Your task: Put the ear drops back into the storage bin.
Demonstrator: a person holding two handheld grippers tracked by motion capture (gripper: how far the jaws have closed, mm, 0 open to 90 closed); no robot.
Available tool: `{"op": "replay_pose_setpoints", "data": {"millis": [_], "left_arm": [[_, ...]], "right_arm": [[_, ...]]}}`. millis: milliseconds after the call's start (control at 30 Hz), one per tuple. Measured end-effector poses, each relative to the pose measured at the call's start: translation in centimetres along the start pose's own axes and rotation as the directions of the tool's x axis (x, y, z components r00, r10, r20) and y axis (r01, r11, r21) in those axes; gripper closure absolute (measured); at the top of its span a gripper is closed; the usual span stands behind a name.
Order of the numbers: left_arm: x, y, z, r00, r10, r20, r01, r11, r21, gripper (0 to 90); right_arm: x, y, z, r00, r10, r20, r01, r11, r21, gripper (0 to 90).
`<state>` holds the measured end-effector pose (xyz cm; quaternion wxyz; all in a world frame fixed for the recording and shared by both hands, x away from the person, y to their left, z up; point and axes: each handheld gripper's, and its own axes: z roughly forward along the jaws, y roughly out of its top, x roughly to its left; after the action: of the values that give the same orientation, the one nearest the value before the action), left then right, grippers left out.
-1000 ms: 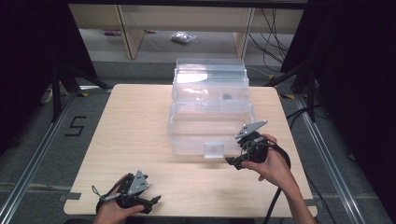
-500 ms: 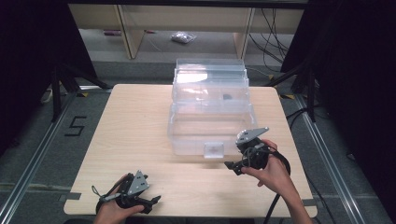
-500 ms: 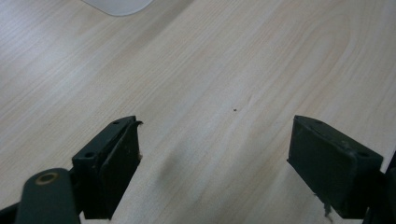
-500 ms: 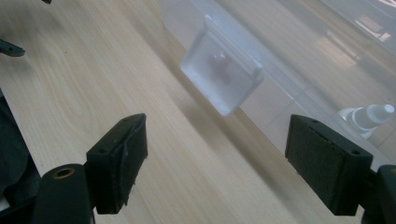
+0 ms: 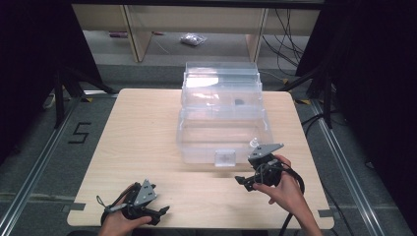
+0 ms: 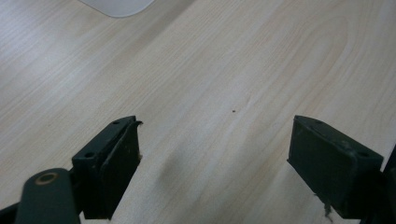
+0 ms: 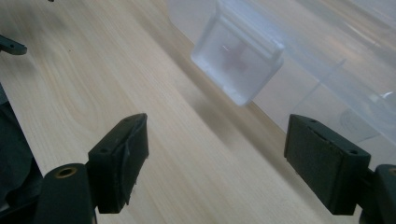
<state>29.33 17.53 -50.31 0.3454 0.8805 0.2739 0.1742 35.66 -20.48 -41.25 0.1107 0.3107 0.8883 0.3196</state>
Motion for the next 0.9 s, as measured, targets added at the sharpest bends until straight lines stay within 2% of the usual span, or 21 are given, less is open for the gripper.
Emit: {"op": "replay_pose_setpoints", "data": {"millis": [33,67,100,133,167,200,233,267,300,333,367,433,467,500,567,633,667,767,800,867,900], "left_arm": [[0.0,0.0,0.0,1.0,0.004,-0.003,-0.004,1.0,0.001,16.0],[0.0,0.0,0.0,0.9999,0.009,-0.01,-0.009,0.9999,0.006,16.0],[0.0,0.0,0.0,0.9999,0.003,-0.011,-0.003,1.0,0.001,16.0],[-0.1,0.0,0.0,1.0,-0.006,-0.001,0.006,1.0,-0.005,16.0],[-0.1,0.0,0.0,0.9999,-0.012,0.006,0.012,0.9999,-0.01,16.0],[0.0,0.0,0.0,0.9999,0.008,-0.008,-0.008,1.0,0.005,16.0],[0.0,0.0,0.1,0.9999,0.005,-0.013,-0.005,1.0,0.002,16.0],[0.0,0.0,0.0,0.9999,0.005,-0.01,-0.005,1.0,0.003,16.0],[0.0,0.0,0.0,0.9999,0.005,-0.012,-0.005,1.0,0.003,16.0],[-0.1,0.0,0.0,1.0,-0.002,-0.005,0.002,1.0,-0.002,16.0],[-0.1,0.0,0.0,1.0,-0.007,0.0,0.007,0.9999,-0.008,16.0],[0.0,0.0,0.0,1.0,0.003,-0.009,-0.003,1.0,0.001,16.0],[0.0,0.0,0.0,0.9999,0.004,-0.011,-0.004,1.0,0.001,16.0],[-0.1,0.0,0.0,1.0,0.001,-0.006,-0.001,1.0,-0.002,16.0],[-0.1,0.0,0.0,1.0,0.001,-0.007,-0.001,1.0,-0.001,16.0],[0.0,0.0,0.0,0.9999,0.005,-0.012,-0.005,1.0,0.002,16.0],[0.0,0.0,0.1,0.9999,0.005,-0.012,-0.005,1.0,0.002,16.0],[-0.1,0.0,0.0,1.0,-0.001,-0.005,0.001,1.0,-0.003,16.0],[0.0,0.0,0.0,0.9999,0.006,-0.012,-0.006,1.0,0.002,16.0],[-0.1,0.0,0.0,1.0,0.002,-0.009,-0.002,1.0,-0.001,16.0],[-0.1,0.0,0.0,1.0,0.002,-0.009,-0.002,1.0,-0.001,16.0]], "right_arm": [[0.1,-0.1,0.1,0.9999,0.013,-0.003,-0.013,1.0,-0.003,22.8],[0.1,-0.2,0.4,1.0,-0.001,0.005,0.001,1.0,-0.02,22.8],[0.1,-0.3,0.4,1.0,0.001,-0.004,-0.001,1.0,-0.014,22.8],[0.0,-0.4,0.6,1.0,-0.009,0.001,0.009,1.0,-0.024,22.8],[0.2,-0.5,0.7,1.0,0.0,-0.003,0.0,0.999,-0.038,22.8],[0.3,-0.5,0.8,1.0,0.006,0.0,-0.006,0.999,-0.037,22.7],[0.2,-0.6,0.9,0.9999,-0.007,-0.014,0.006,0.999,-0.033,22.8],[0.3,-0.7,1.1,0.9999,-0.006,-0.009,0.006,0.999,-0.051,22.9],[0.4,-0.7,1.1,0.9999,0.005,-0.01,-0.005,0.999,-0.038,22.7],[0.5,-0.9,1.3,0.9999,0.007,-0.008,-0.007,0.999,-0.049,22.6],[0.5,-0.9,1.2,1.0,0.001,-0.009,-0.001,0.999,-0.032,22.6],[0.7,-1.2,1.6,1.0,-0.001,-0.008,0.0,0.999,-0.053,22.5],[0.7,-1.2,1.6,0.9999,0.002,-0.011,-0.003,0.999,-0.035,22.5],[0.8,-1.4,1.7,0.9998,0.006,-0.02,-0.007,0.999,-0.047,22.5],[0.8,-1.7,2.0,1.0,0.001,-0.008,-0.002,0.998,-0.058,22.5],[0.9,-2.0,2.1,0.9998,0.013,-0.014,-0.014,0.999,-0.044,22.5],[1.0,-2.3,2.3,0.9993,0.037,-0.009,-0.038,0.998,-0.059,22.5],[1.0,-2.8,2.4,0.9982,0.058,-0.016,-0.059,0.997,-0.056,22.4],[1.0,-3.0,2.5,0.9987,0.049,-0.014,-0.05,0.996,-0.077,22.4],[1.0,-3.4,2.6,0.9985,0.049,-0.024,-0.051,0.995,-0.086,21.9],[1.0,-3.6,2.6,0.9988,0.045,-0.019,-0.047,0.996,-0.072,21.8]]}}
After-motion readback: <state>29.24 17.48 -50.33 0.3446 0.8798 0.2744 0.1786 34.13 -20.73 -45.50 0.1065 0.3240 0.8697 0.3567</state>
